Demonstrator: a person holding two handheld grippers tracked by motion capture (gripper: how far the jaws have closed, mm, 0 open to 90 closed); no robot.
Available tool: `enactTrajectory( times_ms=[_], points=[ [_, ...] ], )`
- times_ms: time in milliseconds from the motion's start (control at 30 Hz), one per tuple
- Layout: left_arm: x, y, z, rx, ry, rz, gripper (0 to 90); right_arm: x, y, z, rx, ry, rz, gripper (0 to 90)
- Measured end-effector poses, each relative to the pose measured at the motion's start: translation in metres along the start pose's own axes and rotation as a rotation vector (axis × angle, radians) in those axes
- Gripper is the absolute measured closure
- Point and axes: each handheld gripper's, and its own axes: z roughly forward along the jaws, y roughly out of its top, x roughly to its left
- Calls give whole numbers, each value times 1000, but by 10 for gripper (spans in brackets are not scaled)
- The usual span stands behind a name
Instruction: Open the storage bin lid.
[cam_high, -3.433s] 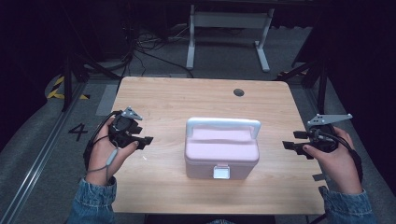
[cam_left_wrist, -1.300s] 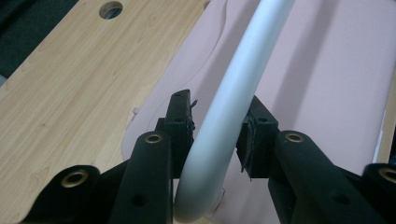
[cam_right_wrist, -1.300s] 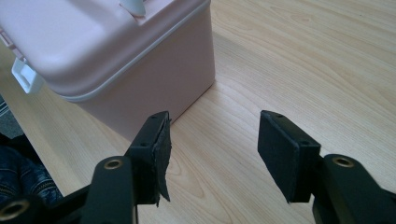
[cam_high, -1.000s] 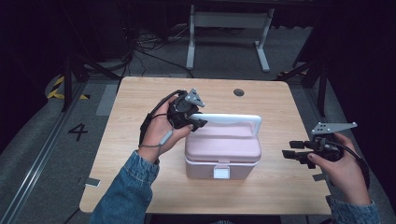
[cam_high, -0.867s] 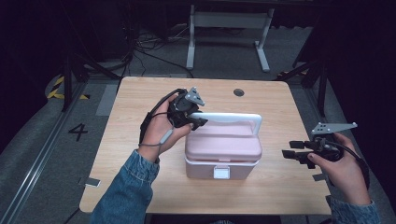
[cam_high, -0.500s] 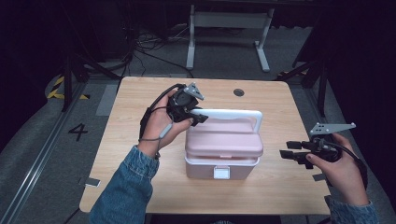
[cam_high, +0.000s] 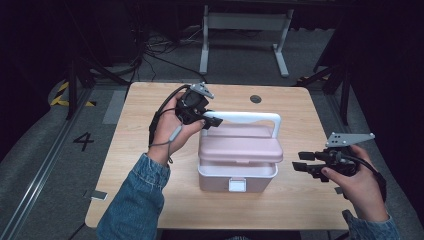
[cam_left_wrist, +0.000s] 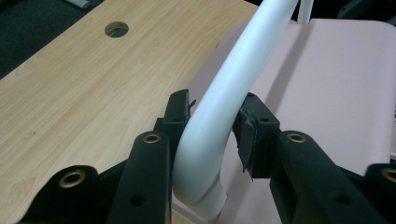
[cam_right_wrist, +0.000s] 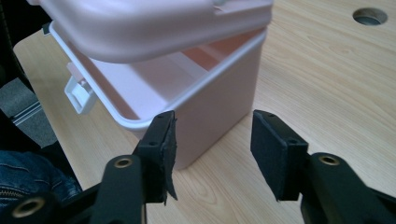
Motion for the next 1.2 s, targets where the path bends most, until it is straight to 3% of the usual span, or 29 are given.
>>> enactTrajectory(
  times_ms=[167, 333, 533, 600, 900, 1067, 1200],
  points=[
    [2, 0, 0, -8, 3, -16, 680, 9, 3, 7, -20, 26, -30, 664],
    [2, 1, 1, -12, 15, -22, 679, 18, 7, 14, -30, 44, -93, 808],
    [2, 0, 1, -15, 21, -32, 679, 23, 10, 25, -73, 95, -106, 898],
    [3, 1, 0, 6, 26, -22, 680, 24, 11, 28, -79, 103, -113, 900],
    [3, 1, 0, 9, 36, -9, 679, 26, 14, 32, -127, 118, -119, 900],
    [0, 0, -3, -19, 37, -9, 587, 26, 14, 31, -129, 119, -115, 900],
    [-2, -1, -11, -13, 76, -1, 537, 27, 15, 31, -126, 112, -117, 900]
  ],
)
